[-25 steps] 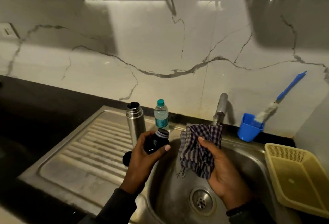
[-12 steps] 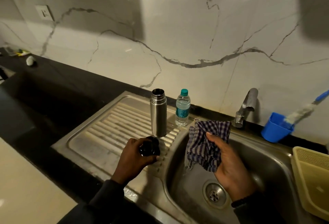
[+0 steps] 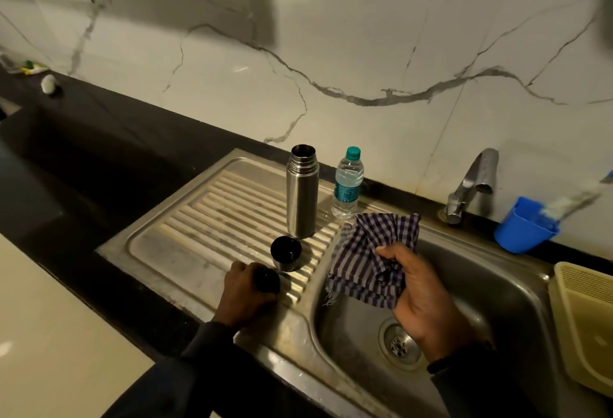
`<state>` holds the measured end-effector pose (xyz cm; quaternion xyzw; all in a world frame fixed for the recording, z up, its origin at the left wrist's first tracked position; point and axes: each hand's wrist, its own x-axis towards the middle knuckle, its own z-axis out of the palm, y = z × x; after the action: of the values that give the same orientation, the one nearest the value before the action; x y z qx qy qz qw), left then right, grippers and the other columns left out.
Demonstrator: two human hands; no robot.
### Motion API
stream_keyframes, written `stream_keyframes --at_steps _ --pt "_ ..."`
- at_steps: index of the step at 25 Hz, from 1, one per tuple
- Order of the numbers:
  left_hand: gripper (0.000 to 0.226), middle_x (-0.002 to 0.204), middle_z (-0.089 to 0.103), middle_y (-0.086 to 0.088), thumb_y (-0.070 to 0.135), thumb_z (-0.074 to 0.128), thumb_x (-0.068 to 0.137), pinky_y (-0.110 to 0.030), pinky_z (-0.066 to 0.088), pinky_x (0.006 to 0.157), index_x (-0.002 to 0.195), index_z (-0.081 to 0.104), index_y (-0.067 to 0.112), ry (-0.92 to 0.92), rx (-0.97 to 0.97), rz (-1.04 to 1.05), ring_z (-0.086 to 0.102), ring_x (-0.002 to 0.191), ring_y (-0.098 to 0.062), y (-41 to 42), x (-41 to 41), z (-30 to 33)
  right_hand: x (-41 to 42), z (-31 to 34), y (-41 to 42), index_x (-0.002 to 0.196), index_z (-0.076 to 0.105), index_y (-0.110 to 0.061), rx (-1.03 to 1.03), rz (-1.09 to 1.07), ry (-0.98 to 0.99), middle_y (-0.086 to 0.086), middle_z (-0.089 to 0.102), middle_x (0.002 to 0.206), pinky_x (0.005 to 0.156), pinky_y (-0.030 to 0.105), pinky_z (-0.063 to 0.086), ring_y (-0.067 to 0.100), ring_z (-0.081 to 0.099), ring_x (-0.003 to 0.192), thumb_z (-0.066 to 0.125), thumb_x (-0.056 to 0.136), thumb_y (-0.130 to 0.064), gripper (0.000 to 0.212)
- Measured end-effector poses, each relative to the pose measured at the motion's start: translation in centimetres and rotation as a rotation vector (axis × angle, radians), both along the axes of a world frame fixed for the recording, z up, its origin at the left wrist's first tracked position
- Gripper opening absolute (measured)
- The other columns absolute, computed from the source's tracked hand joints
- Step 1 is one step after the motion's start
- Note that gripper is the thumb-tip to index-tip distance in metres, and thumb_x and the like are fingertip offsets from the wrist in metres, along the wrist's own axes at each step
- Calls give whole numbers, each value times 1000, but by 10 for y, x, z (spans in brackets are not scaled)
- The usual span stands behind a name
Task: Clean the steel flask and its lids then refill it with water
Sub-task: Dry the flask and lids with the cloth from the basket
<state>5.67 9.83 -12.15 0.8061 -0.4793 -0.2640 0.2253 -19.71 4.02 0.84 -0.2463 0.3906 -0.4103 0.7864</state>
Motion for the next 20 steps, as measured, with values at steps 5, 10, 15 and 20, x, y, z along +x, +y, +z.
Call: stream_keyframes --at_steps 5,10,15,20 --pt "78 119 38 -3 46 81 67 -30 32 89 136 51 24 -2 -19 -19 40 122 -33 9 4 -12 -1 -7 -5 117 60 -9 0 -3 3 15 73 104 78 44 54 30 72 91 56 87 -3 31" --pt "132 148 22 -6 89 57 40 -49 27 111 150 29 22 -8 -124 88 23 134 -30 20 -7 4 -2 -11 -5 114 61 -8 18 3 16 15 74 100 73 43 55 28 73 85 56 85 -3 30" --pt "73 129 39 -7 73 48 84 -52 40 99 126 48 15 -44 -855 424 39 121 -28 38 -39 55 -8 -12 -7 121 59 -9 -25 20 -33 14 71 110 85 46 52 30 69 99 61 81 -9 40" --pt "67 122 57 5 75 57 81 -32 54 91 126 45 26 540 -492 27 60 107 -10 -12 -103 106 -15 0 -4 128 56 -26 -396 239 266 -4 67 122 99 40 45 14 63 114 49 96 -34 34"
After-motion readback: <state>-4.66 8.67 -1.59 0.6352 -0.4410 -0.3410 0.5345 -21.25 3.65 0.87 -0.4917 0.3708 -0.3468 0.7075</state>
